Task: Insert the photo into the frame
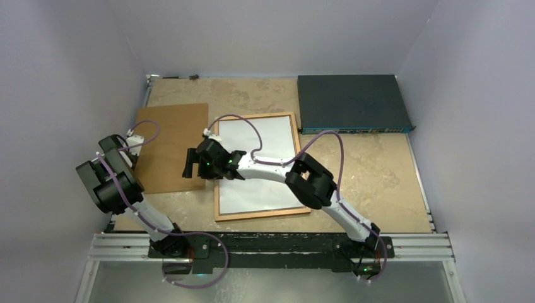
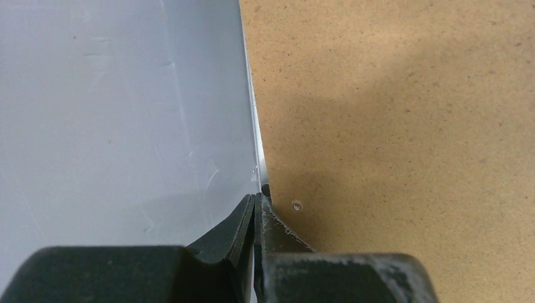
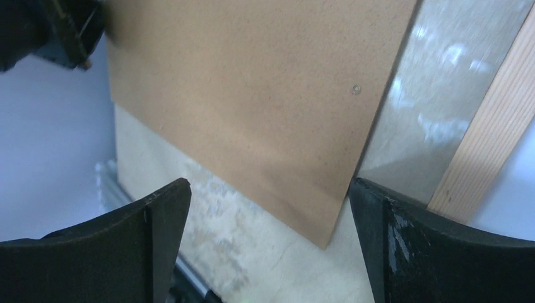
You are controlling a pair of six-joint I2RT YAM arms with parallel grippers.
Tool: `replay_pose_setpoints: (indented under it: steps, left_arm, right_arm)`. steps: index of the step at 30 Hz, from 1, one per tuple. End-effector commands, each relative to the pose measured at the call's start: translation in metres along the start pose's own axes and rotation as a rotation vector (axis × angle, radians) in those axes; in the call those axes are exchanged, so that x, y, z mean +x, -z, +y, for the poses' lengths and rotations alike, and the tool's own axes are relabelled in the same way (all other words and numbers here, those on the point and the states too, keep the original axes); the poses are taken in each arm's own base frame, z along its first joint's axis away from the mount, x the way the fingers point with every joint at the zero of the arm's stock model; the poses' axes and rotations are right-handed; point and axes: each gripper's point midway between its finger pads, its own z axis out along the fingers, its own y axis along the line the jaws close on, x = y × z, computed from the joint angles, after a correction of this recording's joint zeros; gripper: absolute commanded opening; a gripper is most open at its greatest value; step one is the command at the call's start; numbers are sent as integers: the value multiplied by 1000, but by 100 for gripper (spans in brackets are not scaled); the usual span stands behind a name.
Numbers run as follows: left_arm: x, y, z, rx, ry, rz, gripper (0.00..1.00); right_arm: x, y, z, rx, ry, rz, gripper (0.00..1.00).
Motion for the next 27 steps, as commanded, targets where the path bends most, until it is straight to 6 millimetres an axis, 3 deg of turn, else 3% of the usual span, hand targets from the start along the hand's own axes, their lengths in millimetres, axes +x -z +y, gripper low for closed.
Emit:
replay_pose_setpoints:
  steps: [1,6,15,27]
  left_arm:
    - [20,-1,-81,278,11,31,0]
    - [18,8,-83,293,3,17,0]
    - [17,22,-89,322,-19,-3,0]
    - [27,32,-108,363,-51,13,0]
  right_arm:
    - [-1,41,67,-298,-88,34,99]
    - [-3,71,97,-486,-120,45,99]
    - [-13,108,126,-673,-115,15,99]
    - [-20,121,136,-710,-122,-9,99]
